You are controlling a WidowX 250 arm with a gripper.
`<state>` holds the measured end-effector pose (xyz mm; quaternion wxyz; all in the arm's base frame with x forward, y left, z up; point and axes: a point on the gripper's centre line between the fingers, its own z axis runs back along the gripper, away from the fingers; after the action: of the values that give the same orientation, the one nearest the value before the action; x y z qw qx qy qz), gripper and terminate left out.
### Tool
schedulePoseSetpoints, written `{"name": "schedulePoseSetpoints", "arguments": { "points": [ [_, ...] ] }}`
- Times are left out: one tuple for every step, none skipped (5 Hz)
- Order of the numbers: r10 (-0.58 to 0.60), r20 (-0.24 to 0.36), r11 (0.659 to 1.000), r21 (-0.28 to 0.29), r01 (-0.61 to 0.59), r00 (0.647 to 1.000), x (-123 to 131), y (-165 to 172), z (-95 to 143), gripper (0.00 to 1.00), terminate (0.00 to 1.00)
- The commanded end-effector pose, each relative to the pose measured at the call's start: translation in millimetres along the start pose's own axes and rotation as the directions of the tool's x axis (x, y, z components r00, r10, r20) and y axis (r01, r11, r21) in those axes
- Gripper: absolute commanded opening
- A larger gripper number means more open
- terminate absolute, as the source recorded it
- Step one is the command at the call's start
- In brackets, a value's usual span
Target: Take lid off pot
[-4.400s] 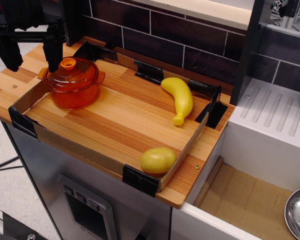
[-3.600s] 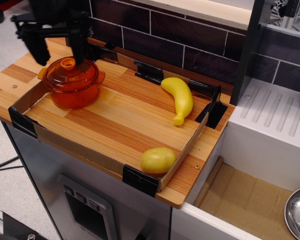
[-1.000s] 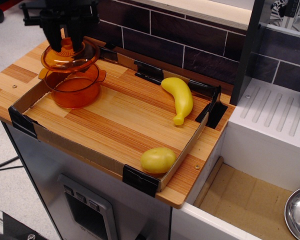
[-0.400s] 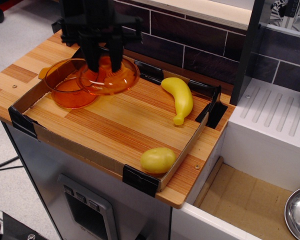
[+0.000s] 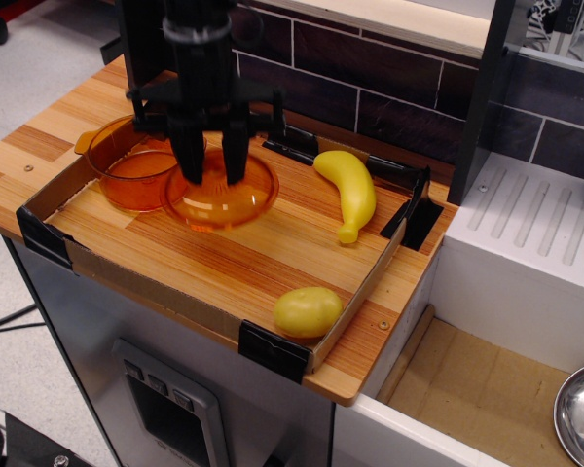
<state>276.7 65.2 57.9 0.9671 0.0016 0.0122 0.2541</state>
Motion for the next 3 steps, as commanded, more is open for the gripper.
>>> {"name": "schedulePoseSetpoints", "arguments": {
  "points": [
    [-0.017, 0.033, 0.999, -0.034, 0.018, 0.999, 2.5, -10.3, -10.6, 1.00, 0.00],
    [-0.051, 0.016, 0.998, -0.039, 0.052, 0.999, 0.9, -14.8, -10.5, 1.00, 0.00],
    [-0.058, 0.007, 0.997, -0.057, 0.058, 0.998, 1.9, -14.8, 1.7, 1.00, 0.00]
  ]
}}
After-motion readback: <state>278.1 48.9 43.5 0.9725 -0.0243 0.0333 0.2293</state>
